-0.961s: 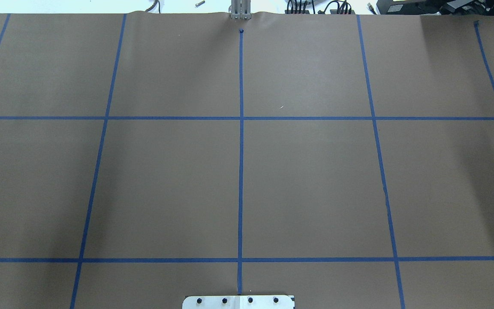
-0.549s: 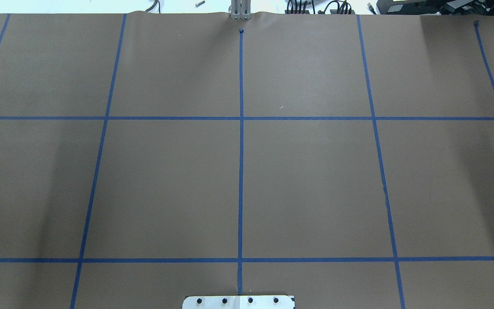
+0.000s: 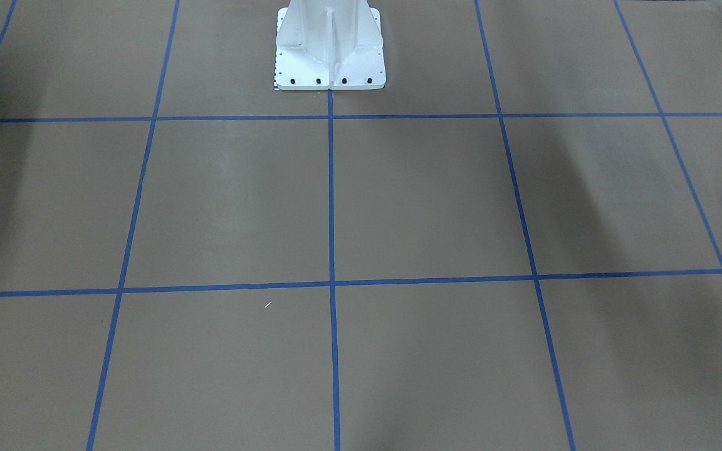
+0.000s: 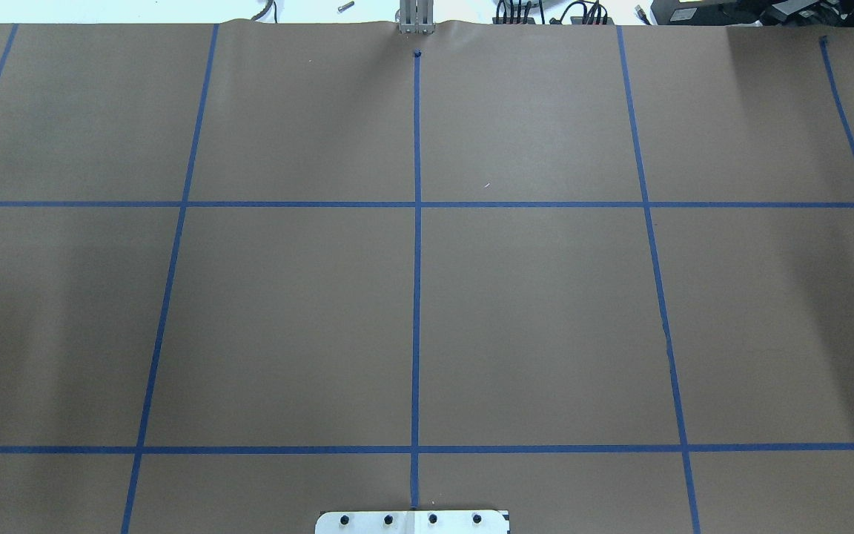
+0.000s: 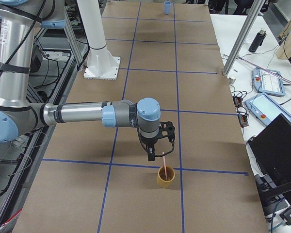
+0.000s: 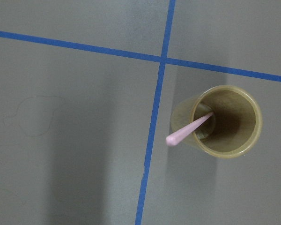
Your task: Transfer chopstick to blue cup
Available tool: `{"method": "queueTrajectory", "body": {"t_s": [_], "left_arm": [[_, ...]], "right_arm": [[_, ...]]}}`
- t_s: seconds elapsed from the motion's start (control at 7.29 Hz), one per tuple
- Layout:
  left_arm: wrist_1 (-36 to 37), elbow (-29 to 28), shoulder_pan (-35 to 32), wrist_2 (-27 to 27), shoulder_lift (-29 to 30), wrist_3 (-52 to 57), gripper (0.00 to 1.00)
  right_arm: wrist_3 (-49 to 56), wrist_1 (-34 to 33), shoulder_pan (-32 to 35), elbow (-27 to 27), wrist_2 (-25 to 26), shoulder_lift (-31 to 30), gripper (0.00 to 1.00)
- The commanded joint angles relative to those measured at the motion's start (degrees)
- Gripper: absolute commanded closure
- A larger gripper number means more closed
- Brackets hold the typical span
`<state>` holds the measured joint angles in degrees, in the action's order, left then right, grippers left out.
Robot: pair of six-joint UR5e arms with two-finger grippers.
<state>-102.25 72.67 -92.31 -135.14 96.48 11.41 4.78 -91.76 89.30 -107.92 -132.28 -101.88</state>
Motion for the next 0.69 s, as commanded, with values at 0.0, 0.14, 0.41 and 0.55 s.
{"method": "queueTrajectory", "body": {"t_s": [0.0, 0.14, 0.41, 0.55], "left_arm": [[-2.93, -1.12, 1.94, 0.05, 1.52, -6.63, 0.03], [-4.87, -2.0, 4.66, 0.05, 1.26, -9.1, 0.03], [-4.98, -4.27, 5.91, 0.14, 1.0, -9.65, 0.03], [-4.98, -4.55, 5.92, 0.14, 0.56, -9.3, 0.03]], "right_arm": [[0.14, 0.0, 0.0, -0.01, 0.0, 0.01, 0.0], [0.14, 0.0, -0.09, 0.08, 0.0, 0.01, 0.0], [0.05, 0.0, -0.09, 0.08, -0.09, 0.01, 0.0], [0.05, 0.0, -0.09, 0.16, 0.0, 0.01, 0.0]]}}
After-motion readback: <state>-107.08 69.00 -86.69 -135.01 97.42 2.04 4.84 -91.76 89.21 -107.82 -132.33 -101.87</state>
